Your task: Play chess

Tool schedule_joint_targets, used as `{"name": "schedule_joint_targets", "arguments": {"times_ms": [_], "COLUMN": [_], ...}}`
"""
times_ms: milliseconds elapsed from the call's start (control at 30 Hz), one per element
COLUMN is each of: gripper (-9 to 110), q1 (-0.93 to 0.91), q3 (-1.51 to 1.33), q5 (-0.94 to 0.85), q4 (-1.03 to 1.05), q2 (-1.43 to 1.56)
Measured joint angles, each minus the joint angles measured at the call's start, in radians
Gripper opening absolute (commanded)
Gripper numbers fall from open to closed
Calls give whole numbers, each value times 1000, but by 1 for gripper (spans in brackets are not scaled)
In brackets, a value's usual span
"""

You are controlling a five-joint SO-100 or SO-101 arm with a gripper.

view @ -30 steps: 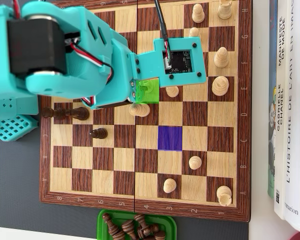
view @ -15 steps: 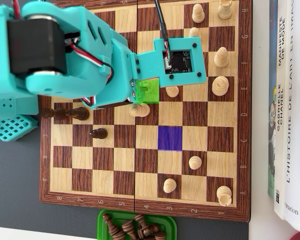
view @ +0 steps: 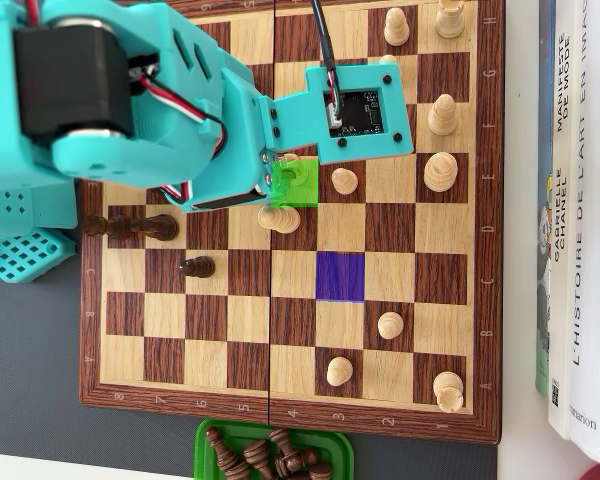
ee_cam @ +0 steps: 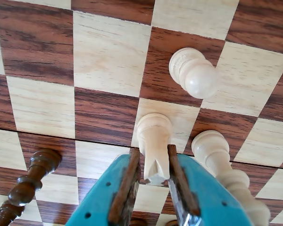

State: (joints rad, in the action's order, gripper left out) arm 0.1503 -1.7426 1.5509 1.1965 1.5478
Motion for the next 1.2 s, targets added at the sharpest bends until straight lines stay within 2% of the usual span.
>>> {"name": "schedule_joint_targets", "arguments": {"times_ms": [1200], "gripper": [10], "q1": [-20], "q3": [29], "q5": [0], "q4": [2], "q2": [130]}}
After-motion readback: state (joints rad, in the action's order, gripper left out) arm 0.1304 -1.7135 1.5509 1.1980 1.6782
